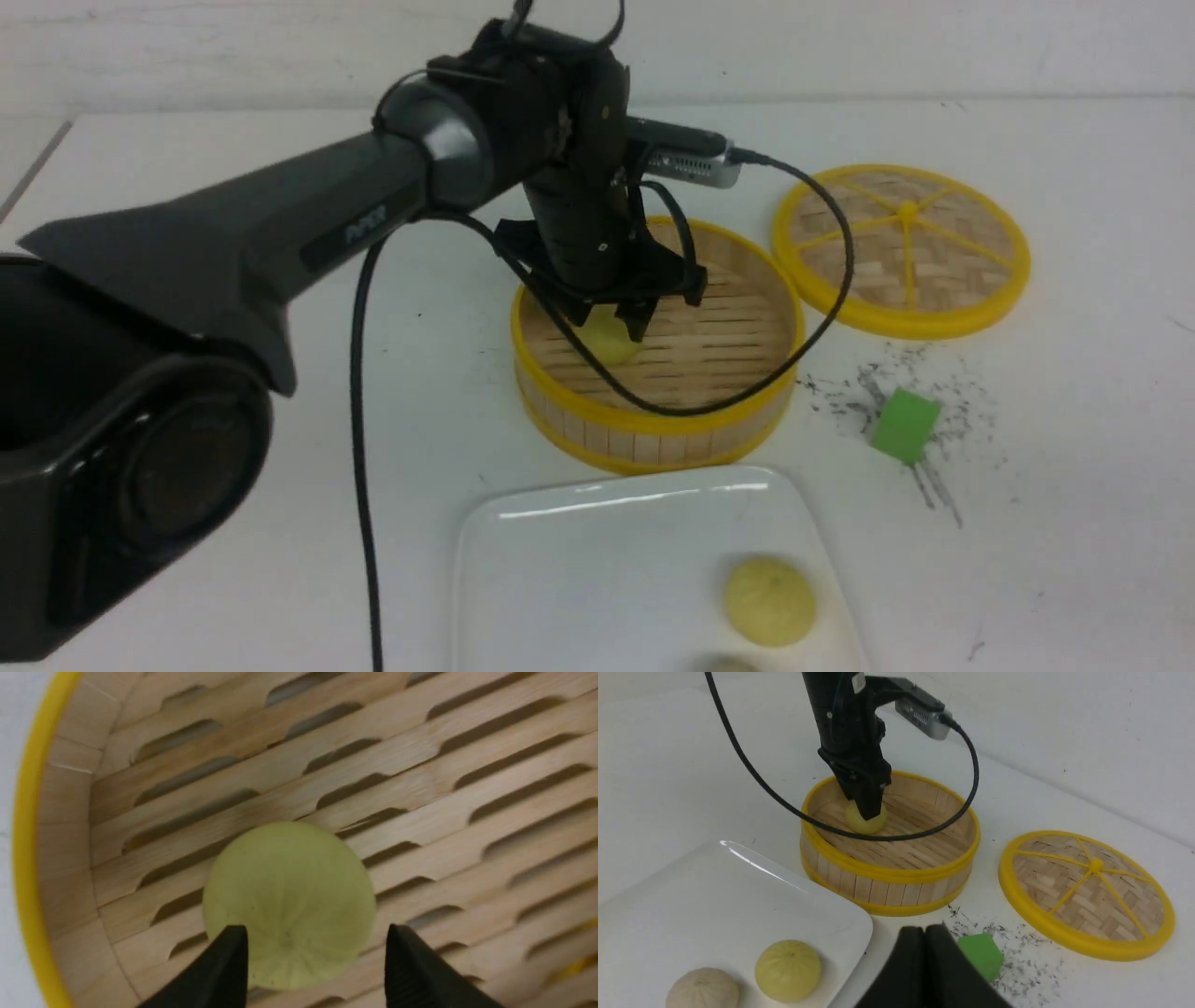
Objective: Put the steamed buns into the plate on the white tablecloth.
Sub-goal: 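Reach into the bamboo steamer and grasp a bun with the left gripper, then carry the bun from the bamboo steamer to the plate with the left gripper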
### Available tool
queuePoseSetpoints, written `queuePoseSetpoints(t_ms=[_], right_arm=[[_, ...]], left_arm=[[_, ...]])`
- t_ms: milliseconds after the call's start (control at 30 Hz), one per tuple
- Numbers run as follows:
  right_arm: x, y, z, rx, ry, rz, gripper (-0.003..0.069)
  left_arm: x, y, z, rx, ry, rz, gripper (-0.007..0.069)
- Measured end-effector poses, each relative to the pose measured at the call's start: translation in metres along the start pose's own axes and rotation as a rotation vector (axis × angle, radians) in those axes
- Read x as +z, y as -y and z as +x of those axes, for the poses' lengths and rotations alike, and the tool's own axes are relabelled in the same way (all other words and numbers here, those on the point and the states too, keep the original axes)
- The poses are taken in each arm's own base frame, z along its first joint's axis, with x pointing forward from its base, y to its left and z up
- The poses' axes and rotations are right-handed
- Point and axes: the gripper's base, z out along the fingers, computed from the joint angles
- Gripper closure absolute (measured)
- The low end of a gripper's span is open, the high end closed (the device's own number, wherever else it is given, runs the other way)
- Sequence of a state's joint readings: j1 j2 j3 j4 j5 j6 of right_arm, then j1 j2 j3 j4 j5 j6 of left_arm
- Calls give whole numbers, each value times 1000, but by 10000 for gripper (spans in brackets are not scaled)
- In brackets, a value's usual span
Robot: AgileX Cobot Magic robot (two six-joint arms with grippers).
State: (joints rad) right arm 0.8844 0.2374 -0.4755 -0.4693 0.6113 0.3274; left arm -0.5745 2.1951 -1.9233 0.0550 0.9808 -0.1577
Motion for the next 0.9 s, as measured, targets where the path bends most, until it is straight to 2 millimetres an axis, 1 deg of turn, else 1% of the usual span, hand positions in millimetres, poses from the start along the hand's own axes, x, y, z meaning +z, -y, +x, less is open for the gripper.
queuePoseSetpoints(t_ms=[33, 67, 133, 167, 200, 267, 333, 367, 467, 500, 600, 633, 667, 700, 733, 767, 800, 833, 867, 900], right_arm=[[0, 0, 0, 0, 0, 0, 655], [0, 0, 0, 0, 0, 0, 654], [0, 0, 0, -1, 0, 1, 652], [0, 0, 0, -1, 0, 1, 652], [0, 0, 0, -1, 0, 1, 651], [0, 0, 0, -1, 0, 1, 648], [0, 0, 0, -1, 0, 1, 647], [0, 0, 0, -1, 0, 1, 647], [0, 0, 0, -1, 1, 1, 647], [0, 0, 0, 1, 2, 1, 647], [-2, 1, 0, 3, 12, 1, 647], [-3, 1, 0, 4, 16, 2, 647], [-3, 1, 0, 4, 16, 2, 647], [-4, 1, 0, 6, 19, 2, 647], [-4, 1, 0, 6, 23, 2, 647], [-5, 1, 0, 8, 27, 1, 647], [-5, 1, 0, 8, 28, 1, 647], [-7, 2, 0, 10, 34, 2, 647], [-8, 2, 0, 12, 39, 3, 647], [-8, 2, 0, 12, 41, 3, 647]], left_arm=[[1, 0, 0, -2, -3, 0, 215], [8, -1, 1, -14, -13, -19, 235], [13, -2, 2, -46, -20, -31, 277], [13, -3, 2, -66, -19, -36, 327], [13, -3, 2, -73, -18, -39, 358], [10, -3, 0, -89, -14, -41, 517], [2, -3, 0, -94, -18, -41, 577], [-3, -3, -1, -97, -22, -41, 592], [-38, -3, -6, -105, -3, -37, 602], [-58, -4, -11, -105, 34, -36, 603], [-121, -4, -17, -97, 157, -41, 603], [-158, -6, -14, -92, 214, -52, 603], [-163, -6, -14, -89, 222, -58, 603], [-195, -8, -7, -84, 267, -72, 603], [-218, -9, 1, -79, 297, -83, 603], [-234, -11, 9, -80, 319, -84, 603], [-237, -11, 10, -79, 323, -82, 603], [-253, -12, 23, -85, 333, -64, 603], [-257, -12, 33, -89, 322, -42, 603], [-258, -11, 43, -92, 297, -20, 603]])
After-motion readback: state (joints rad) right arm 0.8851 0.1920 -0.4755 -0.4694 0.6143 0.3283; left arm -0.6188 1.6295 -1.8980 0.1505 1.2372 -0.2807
